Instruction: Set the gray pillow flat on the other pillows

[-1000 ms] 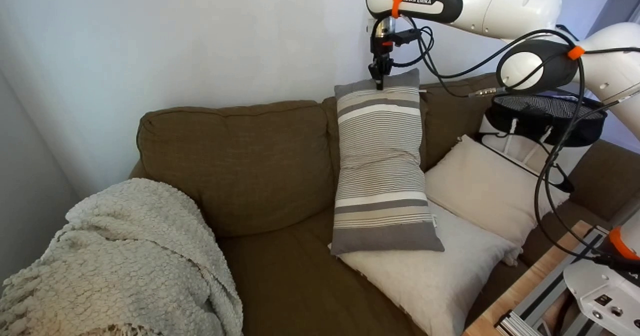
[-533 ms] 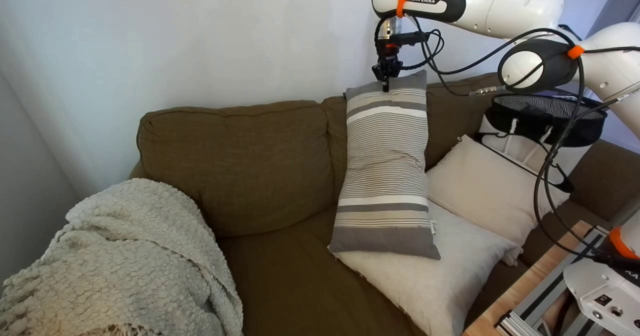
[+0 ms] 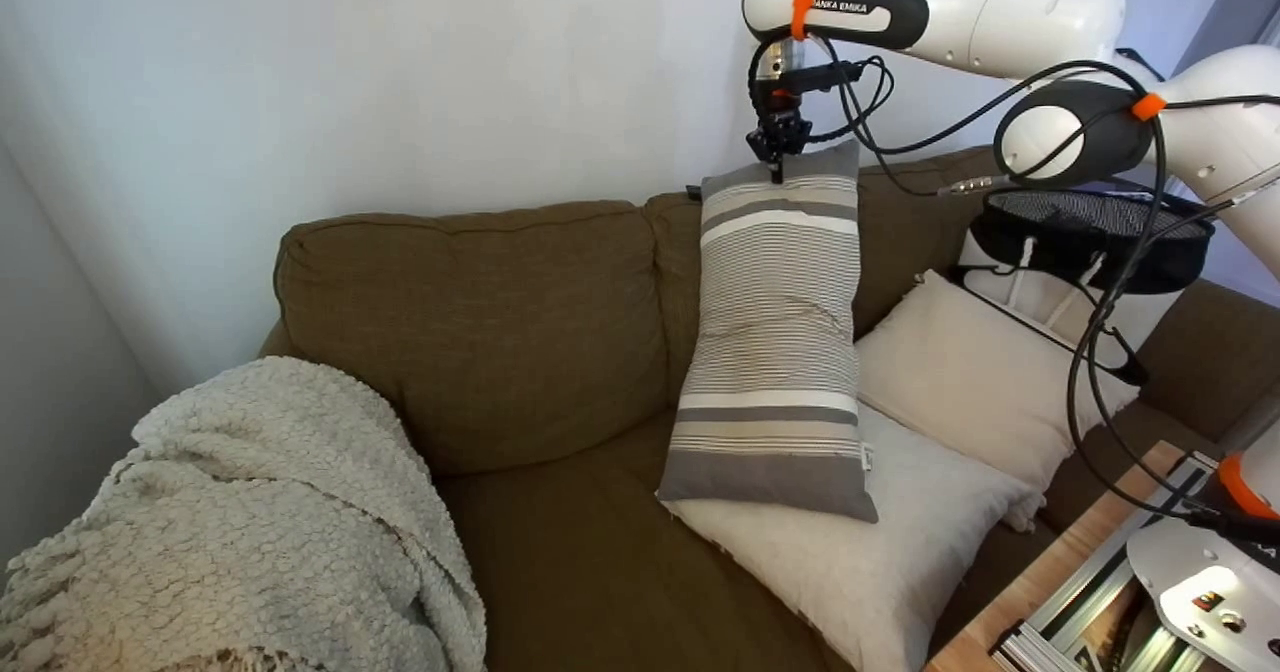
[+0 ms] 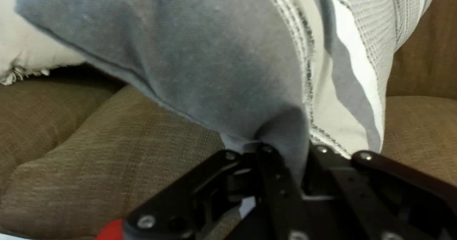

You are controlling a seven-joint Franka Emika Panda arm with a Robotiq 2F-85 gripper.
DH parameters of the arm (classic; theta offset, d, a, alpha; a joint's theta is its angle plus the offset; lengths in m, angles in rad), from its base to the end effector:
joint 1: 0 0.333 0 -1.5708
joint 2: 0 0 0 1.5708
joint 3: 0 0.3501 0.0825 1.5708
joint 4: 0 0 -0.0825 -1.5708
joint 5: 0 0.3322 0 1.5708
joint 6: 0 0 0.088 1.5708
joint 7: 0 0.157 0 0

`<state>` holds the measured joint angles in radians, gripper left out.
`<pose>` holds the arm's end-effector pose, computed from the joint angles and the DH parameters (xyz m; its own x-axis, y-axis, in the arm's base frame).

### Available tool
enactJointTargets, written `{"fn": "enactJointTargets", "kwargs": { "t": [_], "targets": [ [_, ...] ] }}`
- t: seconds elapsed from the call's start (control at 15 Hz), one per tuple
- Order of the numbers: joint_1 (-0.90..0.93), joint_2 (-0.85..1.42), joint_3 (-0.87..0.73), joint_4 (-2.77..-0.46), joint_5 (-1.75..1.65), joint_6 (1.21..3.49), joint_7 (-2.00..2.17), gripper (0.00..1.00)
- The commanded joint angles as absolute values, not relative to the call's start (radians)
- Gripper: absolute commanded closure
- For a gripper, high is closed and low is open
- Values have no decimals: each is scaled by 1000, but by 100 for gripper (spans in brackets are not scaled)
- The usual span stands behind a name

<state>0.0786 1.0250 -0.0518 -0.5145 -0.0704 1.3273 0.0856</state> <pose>0.7240 0.0267 0.3664 0.9783 -0.0606 -0.1979 -0.0347 -0.9907 0.1318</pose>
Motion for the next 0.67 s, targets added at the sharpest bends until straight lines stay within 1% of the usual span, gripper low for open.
{"fn": "enactJointTargets", "kwargs": {
  "t": [0.0, 0.27, 0.53, 0.6],
  "targets": [
    [56, 987, -94, -571, -83, 1260, 204, 96],
    [37, 976, -117, -621, -61, 1199, 357, 96],
    [13, 945, -116, -715, -21, 1203, 532, 96],
    [3, 932, -111, -746, -3, 1208, 572, 60]
  ]
}}
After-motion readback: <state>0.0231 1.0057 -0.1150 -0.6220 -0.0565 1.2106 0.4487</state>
